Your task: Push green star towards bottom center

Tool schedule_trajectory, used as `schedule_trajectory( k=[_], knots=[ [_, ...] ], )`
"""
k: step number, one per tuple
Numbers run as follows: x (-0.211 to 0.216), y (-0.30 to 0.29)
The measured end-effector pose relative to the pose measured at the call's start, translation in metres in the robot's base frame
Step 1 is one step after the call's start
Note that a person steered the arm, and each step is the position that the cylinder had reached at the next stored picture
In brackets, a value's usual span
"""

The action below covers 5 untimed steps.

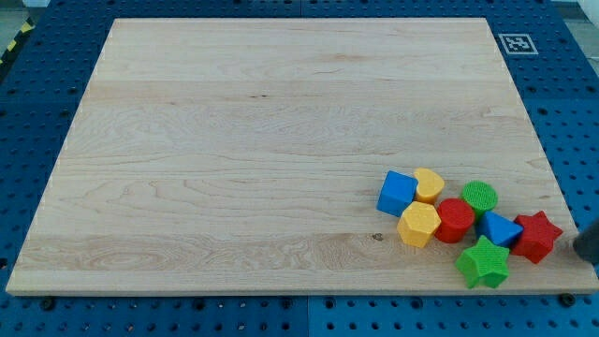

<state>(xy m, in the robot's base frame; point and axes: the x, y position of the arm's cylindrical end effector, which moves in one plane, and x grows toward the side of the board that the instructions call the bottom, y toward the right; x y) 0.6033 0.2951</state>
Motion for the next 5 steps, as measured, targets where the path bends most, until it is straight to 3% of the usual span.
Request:
schedule_trajectory(
  k=[2,5],
  knots=[
    [0.014,-0.008],
    [0.014,-0.158]
  ],
)
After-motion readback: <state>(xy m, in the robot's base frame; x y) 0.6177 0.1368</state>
